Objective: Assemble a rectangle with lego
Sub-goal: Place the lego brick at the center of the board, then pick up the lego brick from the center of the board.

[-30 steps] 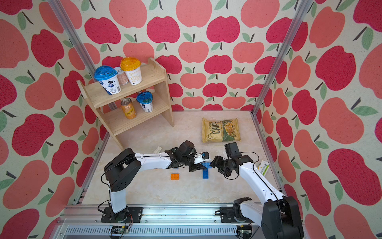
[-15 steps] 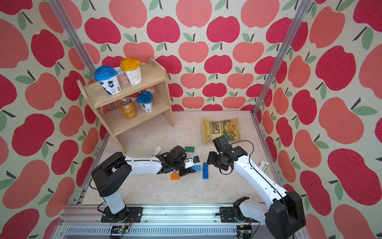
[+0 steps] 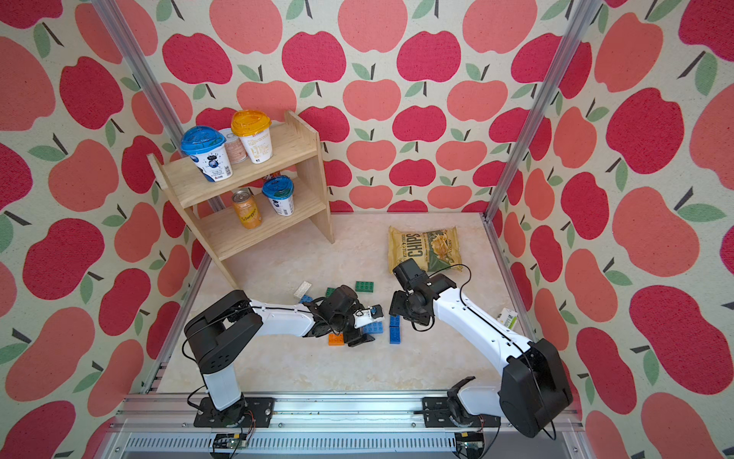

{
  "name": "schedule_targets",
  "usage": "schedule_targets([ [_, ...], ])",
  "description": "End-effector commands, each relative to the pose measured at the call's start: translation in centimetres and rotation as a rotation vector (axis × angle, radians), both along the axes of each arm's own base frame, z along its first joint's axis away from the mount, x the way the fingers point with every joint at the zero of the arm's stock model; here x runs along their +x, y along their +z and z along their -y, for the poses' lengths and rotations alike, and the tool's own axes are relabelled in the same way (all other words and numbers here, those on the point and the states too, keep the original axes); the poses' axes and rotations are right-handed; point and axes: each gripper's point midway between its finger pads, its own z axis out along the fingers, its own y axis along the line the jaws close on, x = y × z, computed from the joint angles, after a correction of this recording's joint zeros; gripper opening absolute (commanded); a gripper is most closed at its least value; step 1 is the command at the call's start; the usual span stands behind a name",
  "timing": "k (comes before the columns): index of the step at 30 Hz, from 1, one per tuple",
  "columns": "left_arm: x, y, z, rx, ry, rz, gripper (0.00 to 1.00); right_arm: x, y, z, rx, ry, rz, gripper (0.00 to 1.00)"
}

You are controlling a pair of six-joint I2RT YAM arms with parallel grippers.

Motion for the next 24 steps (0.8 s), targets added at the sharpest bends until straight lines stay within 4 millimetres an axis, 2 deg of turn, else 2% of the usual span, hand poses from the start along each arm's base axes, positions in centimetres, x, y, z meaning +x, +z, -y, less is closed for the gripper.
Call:
schedule_targets([
  [1,0.0,1.9,-0.8,-0.023,0.046,0.028,0.97,0.1,1.0,0.4,0.003,-0.033,0.034,0.69],
  [4,0.6,6.4,-1.3,-0.12,0.11,0.108,0.97,0.0,1.4,-0.1,0.007,-0.017,0.043,0.67],
  [7,2.0,11.4,-3.5,-0.243,0.286,0.202,0.97,-0.2,1.8,-1.7,-0.002,0.037,0.046,0.69],
  [9,3.5,14.2,-6.3,-0.303,0.461,0.251,0.97,-0.5,1.6,-3.6,-0.005,0.107,0.029,0.74],
  [12,5.2,17.0,-10.8,-0.365,0.703,0.264,0.97,-1.0,1.0,-6.7,-0.016,0.216,-0.011,0.79],
  [15,6.6,18.2,-15.4,-0.402,0.963,0.233,0.97,-1.4,-0.2,-9.5,-0.036,0.311,-0.063,0.82],
  [17,7.1,18.4,-18.0,-0.418,1.1,0.201,0.97,-1.6,-1.1,-10.5,-0.065,0.34,-0.102,0.83],
  [20,7.3,18.1,-20.9,-0.415,1.253,0.165,0.97,-1.8,-2.7,-11.2,-0.086,0.355,-0.156,0.84],
  [24,7.4,17.1,-23.2,-0.376,1.369,0.127,0.97,-1.9,-4.3,-11.0,-0.111,0.346,-0.201,0.85],
])
